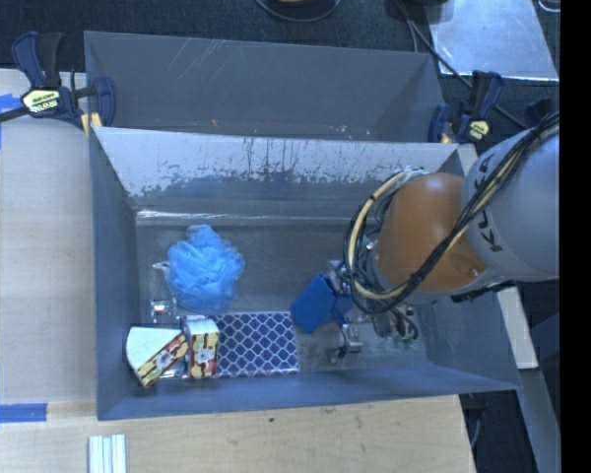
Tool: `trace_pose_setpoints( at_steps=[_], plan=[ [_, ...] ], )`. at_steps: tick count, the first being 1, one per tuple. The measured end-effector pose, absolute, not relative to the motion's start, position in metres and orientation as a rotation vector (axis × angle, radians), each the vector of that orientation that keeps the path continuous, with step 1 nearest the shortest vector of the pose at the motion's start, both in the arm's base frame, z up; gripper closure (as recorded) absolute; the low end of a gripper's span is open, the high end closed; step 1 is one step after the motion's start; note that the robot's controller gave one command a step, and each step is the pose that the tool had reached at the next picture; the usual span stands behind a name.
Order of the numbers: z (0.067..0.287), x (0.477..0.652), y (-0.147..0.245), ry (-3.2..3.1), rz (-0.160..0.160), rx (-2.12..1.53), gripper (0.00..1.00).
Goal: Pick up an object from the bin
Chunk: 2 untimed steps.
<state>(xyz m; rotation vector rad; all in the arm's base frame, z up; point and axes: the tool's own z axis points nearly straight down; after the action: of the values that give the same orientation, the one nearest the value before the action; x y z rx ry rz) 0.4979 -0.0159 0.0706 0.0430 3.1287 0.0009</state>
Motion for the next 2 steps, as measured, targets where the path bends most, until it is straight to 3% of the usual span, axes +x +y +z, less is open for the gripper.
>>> trace_pose_setpoints(
  at_steps=[1,2],
  plan=[
    [0.087,0.612,-0.013,3.106,-0.008,-0.342,0.0],
    [0.071,0.52,-0.019,3.133,0.0,0.02,0.0]
  ],
)
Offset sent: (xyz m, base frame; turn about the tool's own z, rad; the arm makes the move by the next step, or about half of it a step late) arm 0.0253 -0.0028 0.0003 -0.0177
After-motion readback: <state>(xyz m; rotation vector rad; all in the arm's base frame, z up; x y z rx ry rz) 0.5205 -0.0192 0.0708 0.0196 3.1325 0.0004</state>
